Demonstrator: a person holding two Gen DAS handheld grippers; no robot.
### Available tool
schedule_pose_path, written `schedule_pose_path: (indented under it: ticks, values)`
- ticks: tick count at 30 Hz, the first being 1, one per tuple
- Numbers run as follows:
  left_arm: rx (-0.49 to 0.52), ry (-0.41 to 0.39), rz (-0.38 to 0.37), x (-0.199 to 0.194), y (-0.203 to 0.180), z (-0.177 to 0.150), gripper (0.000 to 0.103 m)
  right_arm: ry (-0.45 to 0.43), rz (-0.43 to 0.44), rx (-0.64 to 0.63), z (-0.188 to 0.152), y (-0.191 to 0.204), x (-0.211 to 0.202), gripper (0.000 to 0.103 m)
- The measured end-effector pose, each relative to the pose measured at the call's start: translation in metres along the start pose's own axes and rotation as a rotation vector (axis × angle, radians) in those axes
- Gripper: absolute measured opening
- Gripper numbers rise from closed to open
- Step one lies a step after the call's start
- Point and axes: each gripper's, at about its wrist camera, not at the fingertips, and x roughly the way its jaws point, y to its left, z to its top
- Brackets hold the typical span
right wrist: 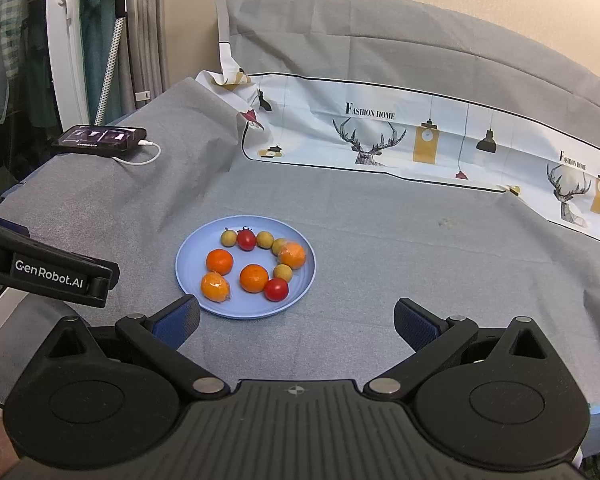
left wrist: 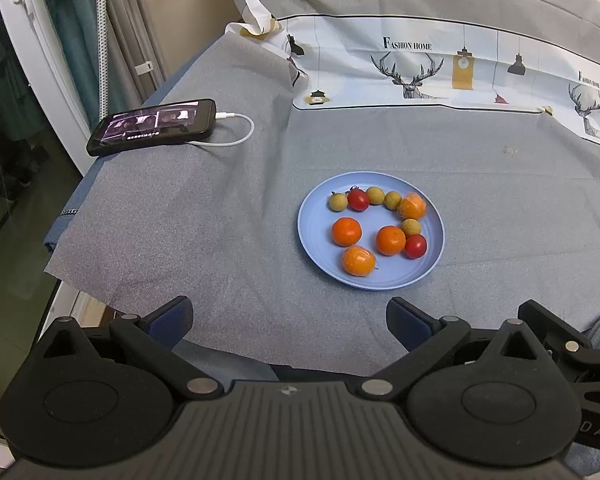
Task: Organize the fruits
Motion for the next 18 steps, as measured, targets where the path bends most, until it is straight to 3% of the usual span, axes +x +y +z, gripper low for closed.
schedule_pose_path:
  ticks: [18]
  values:
    - [0.012,0.003,0.005,0.0,-0.0029,0.0,0.103,0.002,0.001,-0.002,0.0002,0.0,-0.0008,0.102]
